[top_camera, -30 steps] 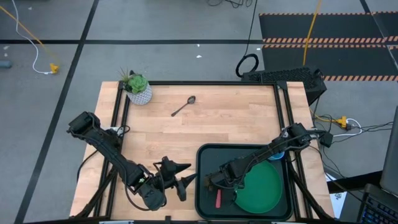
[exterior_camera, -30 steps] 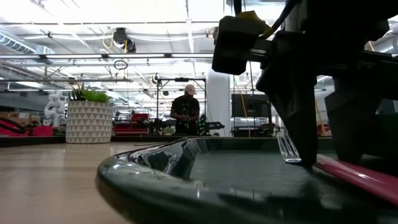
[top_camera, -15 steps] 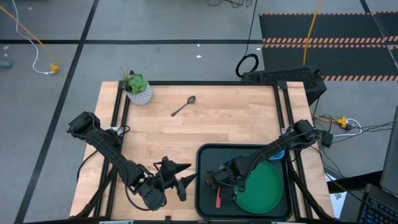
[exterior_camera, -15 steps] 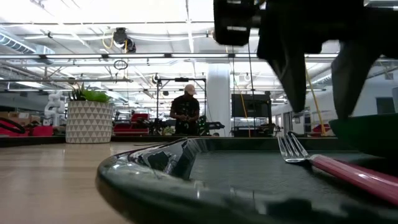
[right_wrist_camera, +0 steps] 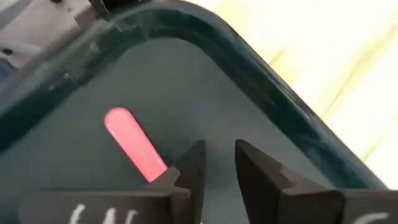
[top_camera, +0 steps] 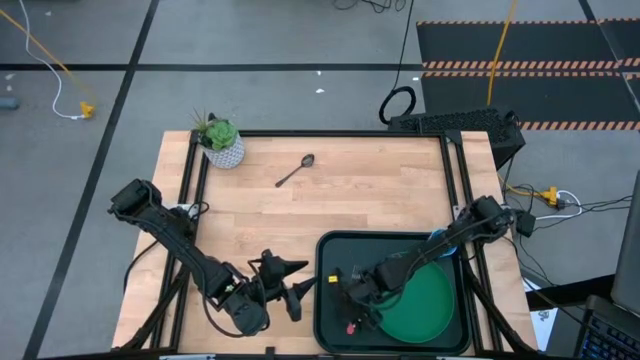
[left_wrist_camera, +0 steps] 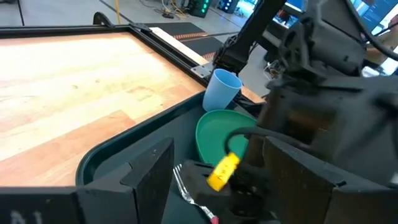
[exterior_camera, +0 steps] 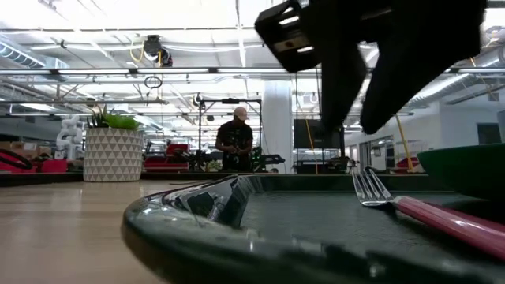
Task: Pick and place plate/cup/fork/spoon on tray
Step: Put the orange fork on the black serving tray beside the green plate
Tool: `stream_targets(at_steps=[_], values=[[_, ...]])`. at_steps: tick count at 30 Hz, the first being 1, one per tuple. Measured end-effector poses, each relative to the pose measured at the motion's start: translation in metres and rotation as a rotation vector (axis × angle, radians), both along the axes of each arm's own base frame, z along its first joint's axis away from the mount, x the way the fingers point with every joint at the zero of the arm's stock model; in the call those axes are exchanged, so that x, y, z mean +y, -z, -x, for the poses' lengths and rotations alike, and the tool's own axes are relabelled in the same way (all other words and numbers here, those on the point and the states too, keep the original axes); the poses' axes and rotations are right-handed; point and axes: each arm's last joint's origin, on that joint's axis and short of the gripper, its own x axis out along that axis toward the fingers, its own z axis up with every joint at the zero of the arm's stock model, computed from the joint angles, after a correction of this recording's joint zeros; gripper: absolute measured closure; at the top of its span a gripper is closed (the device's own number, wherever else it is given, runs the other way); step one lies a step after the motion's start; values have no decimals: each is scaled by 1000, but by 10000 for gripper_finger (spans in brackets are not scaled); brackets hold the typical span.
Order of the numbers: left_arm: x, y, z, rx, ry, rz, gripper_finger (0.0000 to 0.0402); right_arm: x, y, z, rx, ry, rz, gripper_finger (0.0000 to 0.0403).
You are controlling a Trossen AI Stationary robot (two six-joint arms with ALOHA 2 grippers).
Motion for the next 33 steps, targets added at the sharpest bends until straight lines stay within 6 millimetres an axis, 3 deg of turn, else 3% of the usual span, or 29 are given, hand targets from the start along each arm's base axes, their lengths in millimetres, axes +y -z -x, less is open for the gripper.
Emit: stream_targets(at_steps=[14, 24, 33], values=[[5, -7, -9, -32, 5, -35, 156, -14, 17, -2, 165, 358, -38, 378], [5, -9, -9, -32, 15, -63, 156, -7, 35, 2, 250, 447, -36, 381], [4, -9, -9, -36, 15, -62, 156, -8, 36, 5, 285, 465, -24, 381]])
